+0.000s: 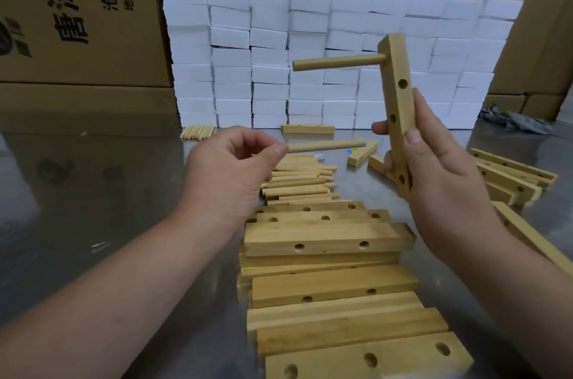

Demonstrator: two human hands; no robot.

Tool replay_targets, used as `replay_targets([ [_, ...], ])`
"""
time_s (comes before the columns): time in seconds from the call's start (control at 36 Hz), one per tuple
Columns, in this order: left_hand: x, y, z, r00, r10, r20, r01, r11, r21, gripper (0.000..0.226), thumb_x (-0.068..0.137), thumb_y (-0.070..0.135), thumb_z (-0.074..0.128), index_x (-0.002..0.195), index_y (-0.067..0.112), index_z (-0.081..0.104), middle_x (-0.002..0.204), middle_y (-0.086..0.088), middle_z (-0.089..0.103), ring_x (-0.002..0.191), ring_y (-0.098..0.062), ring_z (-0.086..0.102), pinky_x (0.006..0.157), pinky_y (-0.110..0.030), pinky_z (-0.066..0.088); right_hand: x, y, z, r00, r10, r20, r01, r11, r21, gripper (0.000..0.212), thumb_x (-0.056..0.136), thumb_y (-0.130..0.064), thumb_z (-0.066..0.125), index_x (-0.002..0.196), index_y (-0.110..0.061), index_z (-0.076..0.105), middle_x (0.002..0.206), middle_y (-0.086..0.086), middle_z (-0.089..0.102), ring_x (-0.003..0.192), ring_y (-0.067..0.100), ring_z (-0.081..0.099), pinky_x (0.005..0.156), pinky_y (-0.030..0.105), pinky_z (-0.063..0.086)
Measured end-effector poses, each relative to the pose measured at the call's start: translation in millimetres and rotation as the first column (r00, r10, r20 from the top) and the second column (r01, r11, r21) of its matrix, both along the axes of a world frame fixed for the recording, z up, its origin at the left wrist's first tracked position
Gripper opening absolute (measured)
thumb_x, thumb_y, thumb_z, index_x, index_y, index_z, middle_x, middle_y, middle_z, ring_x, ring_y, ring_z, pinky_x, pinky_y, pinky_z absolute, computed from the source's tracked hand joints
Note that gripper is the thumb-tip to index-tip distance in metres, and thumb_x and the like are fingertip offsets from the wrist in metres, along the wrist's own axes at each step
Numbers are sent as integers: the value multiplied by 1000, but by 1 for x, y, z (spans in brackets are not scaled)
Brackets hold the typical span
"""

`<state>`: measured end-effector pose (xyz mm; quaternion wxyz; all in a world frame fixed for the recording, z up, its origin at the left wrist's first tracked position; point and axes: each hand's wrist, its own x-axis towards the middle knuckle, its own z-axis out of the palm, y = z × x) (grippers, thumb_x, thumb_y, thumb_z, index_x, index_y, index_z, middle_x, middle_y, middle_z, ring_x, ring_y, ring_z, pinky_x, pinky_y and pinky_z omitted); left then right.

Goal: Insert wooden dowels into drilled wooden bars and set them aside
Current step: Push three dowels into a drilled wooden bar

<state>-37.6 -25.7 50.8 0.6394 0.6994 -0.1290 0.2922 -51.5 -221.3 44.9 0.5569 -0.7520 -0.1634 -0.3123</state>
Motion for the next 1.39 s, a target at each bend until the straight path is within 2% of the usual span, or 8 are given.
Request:
replay_targets([
  [0.14,-7,-2,6,1000,-13,17,13,999,-37,12,75,15,71,68,23,65,58,12,64,51,2,55,51,-10,46,-2,5,-2,1000,12,-4,-13,996,-84,45,101,-26,33,142,-43,28,101,-23,60,74,2,52,71,35,53],
  [0.25,-10,-3,4,1000,-23,12,23,1000,-19,11,75,16,71,68,23,65,58,11,64,52,0,56,52,-11,48,2,3,-6,1000,-1,-3,1,994,-113,44,100,-30,34,137,-52,23,91,-25,59,72,2,54,59,16,49],
  [0.42,-10,-5,2,1000,-15,6,15,1000,13,13,74,19,72,64,25,65,59,9,64,54,-1,56,53,-12,48,2,3,-5,1000,4,-10,-5,994,-109,55,85,-47,34,138,-54,22,84,-32,56,77,-1,57,72,27,51],
  [0.53,-10,-5,2,1000,-14,7,14,1000,7,14,76,18,71,65,25,64,58,9,63,53,-1,56,53,-12,47,1,3,-6,1000,30,0,-30,991,-127,53,90,-41,34,142,-47,25,79,-25,55,77,-6,54,62,11,43],
  [0.64,-12,-5,4,1000,0,2,-1,1000,21,11,77,20,70,69,25,65,59,11,64,53,0,56,52,-10,47,-1,3,-6,999,51,5,-50,989,-137,52,93,-34,35,144,-41,26,79,-17,54,74,-7,52,62,6,40],
  [0.81,-14,-3,6,1000,24,-1,-24,1000,14,9,77,22,69,70,25,65,65,8,66,54,2,56,51,-9,46,-2,4,-5,995,96,2,-95,986,-140,56,87,-38,34,142,-43,26,78,-32,56,69,-7,51,59,5,38],
  [1.25,-18,-3,6,1000,11,-18,-11,999,32,8,78,24,68,71,24,64,59,13,63,53,2,56,48,-8,44,-5,6,-3,996,93,-7,-94,987,-127,57,86,-39,34,142,-45,26,76,-19,59,66,1,52,52,13,43],
  [1.39,-19,-3,5,999,-15,35,13,998,58,10,77,22,68,69,27,63,61,11,63,55,1,55,53,-10,46,-7,7,-1,992,123,15,-119,980,-159,55,86,-34,35,140,-45,28,78,-28,58,69,-4,52,56,7,40],
])
